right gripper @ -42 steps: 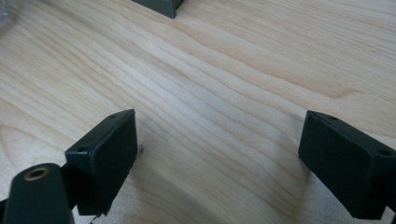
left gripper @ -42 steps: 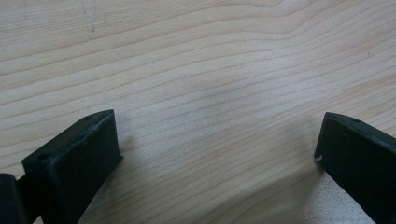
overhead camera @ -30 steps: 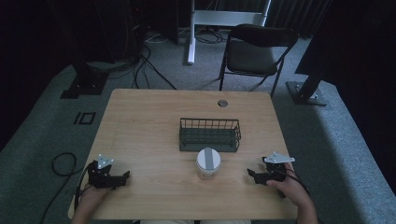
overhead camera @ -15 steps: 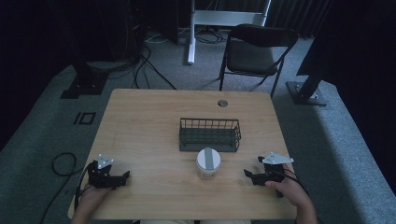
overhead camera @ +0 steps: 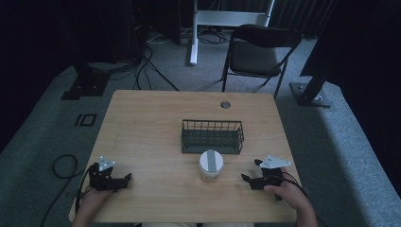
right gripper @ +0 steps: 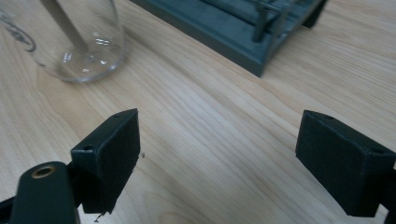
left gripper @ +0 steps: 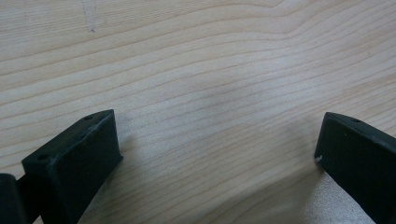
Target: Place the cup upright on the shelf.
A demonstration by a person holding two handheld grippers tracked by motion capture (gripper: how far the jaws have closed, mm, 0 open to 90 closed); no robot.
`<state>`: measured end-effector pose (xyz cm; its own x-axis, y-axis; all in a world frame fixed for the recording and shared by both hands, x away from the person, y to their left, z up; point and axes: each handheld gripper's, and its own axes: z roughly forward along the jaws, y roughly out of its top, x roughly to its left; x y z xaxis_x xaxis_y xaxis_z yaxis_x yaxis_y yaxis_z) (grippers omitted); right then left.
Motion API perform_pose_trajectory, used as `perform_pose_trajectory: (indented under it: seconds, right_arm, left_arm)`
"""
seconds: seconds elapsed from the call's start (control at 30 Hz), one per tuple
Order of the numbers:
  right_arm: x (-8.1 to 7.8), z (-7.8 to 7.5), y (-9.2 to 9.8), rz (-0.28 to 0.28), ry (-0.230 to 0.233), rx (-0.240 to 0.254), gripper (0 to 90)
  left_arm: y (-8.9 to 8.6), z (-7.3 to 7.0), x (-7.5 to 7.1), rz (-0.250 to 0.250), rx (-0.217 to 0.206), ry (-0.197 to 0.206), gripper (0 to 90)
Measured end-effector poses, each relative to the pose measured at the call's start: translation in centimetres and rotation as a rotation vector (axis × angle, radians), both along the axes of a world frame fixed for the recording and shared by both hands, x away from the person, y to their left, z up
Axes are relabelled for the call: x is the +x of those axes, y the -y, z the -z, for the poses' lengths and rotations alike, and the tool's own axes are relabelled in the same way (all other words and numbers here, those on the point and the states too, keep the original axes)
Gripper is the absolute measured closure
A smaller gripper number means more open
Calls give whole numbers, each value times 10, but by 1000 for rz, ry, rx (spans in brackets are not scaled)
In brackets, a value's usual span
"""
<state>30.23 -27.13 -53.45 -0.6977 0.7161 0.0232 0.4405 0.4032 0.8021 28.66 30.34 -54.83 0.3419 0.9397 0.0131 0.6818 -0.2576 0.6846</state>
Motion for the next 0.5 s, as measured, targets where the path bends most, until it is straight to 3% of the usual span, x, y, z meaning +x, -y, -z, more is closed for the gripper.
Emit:
perform_pose_trajectory:
  seconds: [0.5]
  right_arm:
    - [-3,0,-32,-80,17,22,133]
  left_arm:
    - [0,0,0,0,0,0,1]
